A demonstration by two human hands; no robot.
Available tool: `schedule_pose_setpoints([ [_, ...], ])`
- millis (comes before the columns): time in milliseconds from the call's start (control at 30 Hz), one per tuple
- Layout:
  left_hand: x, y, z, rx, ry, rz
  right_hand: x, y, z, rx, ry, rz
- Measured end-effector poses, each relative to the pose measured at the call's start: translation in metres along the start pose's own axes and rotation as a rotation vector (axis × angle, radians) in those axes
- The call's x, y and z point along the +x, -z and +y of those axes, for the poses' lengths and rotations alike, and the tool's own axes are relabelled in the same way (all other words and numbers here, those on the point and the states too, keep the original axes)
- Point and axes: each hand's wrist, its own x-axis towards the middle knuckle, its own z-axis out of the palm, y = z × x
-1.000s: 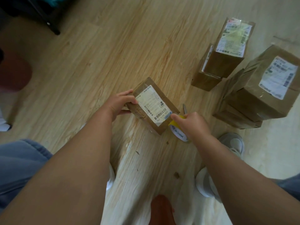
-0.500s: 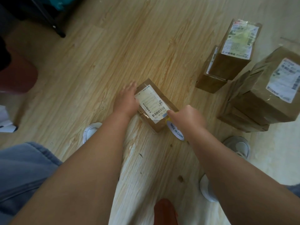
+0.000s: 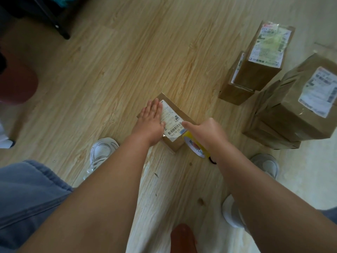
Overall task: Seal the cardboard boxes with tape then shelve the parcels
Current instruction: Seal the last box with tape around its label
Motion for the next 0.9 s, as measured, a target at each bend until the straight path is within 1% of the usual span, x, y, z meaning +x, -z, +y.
schedule_pose_setpoints([
  [67,0.000,0.000,0.000,0.039,0.011,-0.017,-0.009,0.010,0.011,0.226,0.010,-0.119],
  [100,0.000,0.000,0.000,0.054,0.018,-0.022,-0.014,0.014,0.017,0.298,0.003,-0.174],
  [133,0.000,0.000,0.001,0.061,0.024,-0.023,-0.017,0.016,0.023,0.337,-0.005,-0.207],
  [167,0.000,0.000,0.001,0.065,0.029,-0.025,-0.018,0.015,0.028,0.346,-0.013,-0.205],
  [300,-0.003,0.003,0.003,0.075,0.036,-0.020,-0.013,0.003,0.024,0.242,-0.048,-0.075],
  [367,-0.004,0.005,0.005,0.094,0.043,-0.014,-0.010,0.000,0.019,0.149,-0.035,-0.032],
  [433,-0.008,0.006,0.010,0.105,0.063,0.035,-0.008,0.001,0.017,0.073,-0.027,-0.001],
  [533,-0.016,0.009,0.025,0.086,0.085,0.153,-0.007,0.000,0.018,0.073,-0.029,0.006],
  [567,-0.019,0.011,0.030,0.070,0.072,0.154,-0.007,-0.001,0.019,0.087,-0.029,0.006],
  [700,-0.029,-0.003,0.038,0.001,-0.030,-0.026,-0.009,0.000,0.020,0.074,-0.040,0.015],
  [767,-0.030,-0.012,0.033,-0.020,-0.037,-0.072,-0.011,0.000,0.019,0.042,-0.041,0.019],
  [900,-0.025,-0.014,0.030,0.016,-0.032,-0.126,-0.013,-0.002,0.016,-0.004,-0.039,0.024],
])
